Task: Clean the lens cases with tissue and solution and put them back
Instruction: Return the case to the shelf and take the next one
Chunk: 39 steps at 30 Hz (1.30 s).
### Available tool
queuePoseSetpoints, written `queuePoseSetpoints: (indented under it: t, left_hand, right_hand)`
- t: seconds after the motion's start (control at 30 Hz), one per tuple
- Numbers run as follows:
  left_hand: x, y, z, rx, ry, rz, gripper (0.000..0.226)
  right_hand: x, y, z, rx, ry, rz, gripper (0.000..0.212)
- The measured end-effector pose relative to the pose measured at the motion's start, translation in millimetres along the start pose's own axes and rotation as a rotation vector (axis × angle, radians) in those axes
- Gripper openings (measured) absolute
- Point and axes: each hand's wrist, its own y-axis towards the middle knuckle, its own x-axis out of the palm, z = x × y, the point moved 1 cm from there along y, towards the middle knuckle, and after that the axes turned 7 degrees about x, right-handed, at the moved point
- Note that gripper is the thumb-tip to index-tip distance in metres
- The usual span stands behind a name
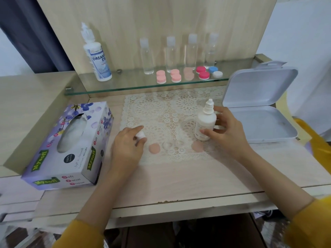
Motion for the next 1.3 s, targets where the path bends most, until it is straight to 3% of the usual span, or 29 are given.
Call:
queuePoseSetpoints:
  t: [0.13, 0.3, 0.53, 0.83, 1.13, 1.3]
  left_hand:
    - [-2, 20, 42, -0.055, -0.345, 0.034, 0.031]
    - [2, 52, 109, 0.119, -0.556, -0.057, 0.029]
    - [17, 80, 141, 0.268, -0.441, -0.206, 0.031]
    - [19, 76, 134, 0.333, -0.371, -0.226, 0.025]
    - [15, 85, 135, 0.36, -0.251, -0.394, 0.037]
    - [15, 87, 132, 0.345, -0.294, -0.571, 0.052]
  right_hand:
    - [2, -2, 4, 0.017, 0.065, 0.016, 0.053]
    - [5, -5, 6, 0.068, 0.179, 0.045, 0.051]
    - [5, -5, 8, 0.107, 0.266, 0.016, 0.049]
    - [5, -4, 10, 0.11, 0.27, 0.007, 0.049]
    - [6, -2, 9, 0.107, 0.243, -0.001, 0.052]
    - [6, -1, 10, 0.102, 0.25, 0.004, 0.051]
